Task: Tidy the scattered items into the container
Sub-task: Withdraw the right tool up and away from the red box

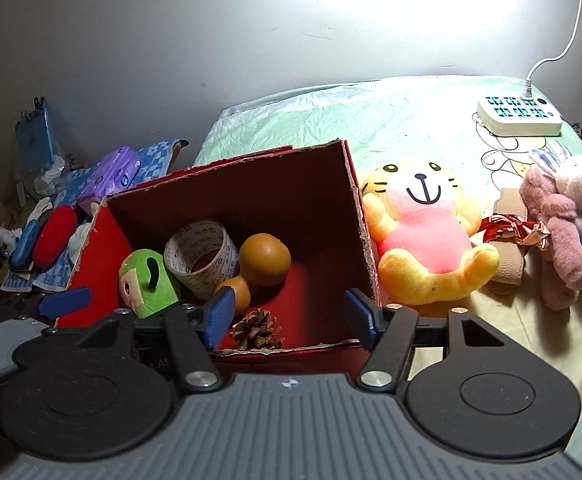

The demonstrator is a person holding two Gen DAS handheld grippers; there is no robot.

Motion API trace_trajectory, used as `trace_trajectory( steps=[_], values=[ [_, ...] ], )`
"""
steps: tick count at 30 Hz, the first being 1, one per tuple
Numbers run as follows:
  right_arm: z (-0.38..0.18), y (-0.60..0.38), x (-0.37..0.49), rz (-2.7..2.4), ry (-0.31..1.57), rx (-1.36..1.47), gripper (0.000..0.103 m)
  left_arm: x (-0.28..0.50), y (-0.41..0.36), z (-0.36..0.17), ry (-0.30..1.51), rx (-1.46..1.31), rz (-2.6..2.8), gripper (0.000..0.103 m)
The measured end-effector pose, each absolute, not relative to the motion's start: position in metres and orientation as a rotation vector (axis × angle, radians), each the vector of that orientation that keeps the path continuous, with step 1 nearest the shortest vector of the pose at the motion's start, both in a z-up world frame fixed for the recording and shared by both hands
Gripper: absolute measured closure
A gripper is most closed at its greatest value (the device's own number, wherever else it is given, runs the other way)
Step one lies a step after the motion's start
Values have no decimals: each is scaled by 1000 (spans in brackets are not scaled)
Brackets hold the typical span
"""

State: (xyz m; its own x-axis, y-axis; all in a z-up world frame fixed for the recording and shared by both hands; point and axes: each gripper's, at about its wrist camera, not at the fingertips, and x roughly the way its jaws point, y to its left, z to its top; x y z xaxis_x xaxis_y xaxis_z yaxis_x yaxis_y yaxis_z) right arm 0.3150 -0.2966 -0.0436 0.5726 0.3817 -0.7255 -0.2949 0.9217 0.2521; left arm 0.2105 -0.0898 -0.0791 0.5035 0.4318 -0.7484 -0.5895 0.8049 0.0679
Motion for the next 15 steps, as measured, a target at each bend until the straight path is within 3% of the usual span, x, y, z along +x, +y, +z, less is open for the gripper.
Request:
trace_trajectory(
  steps=[15],
  values=[
    [-34, -314, 313, 534, 878, 88, 36, 201, -106, -69, 867, -254, 709, 2]
  ],
)
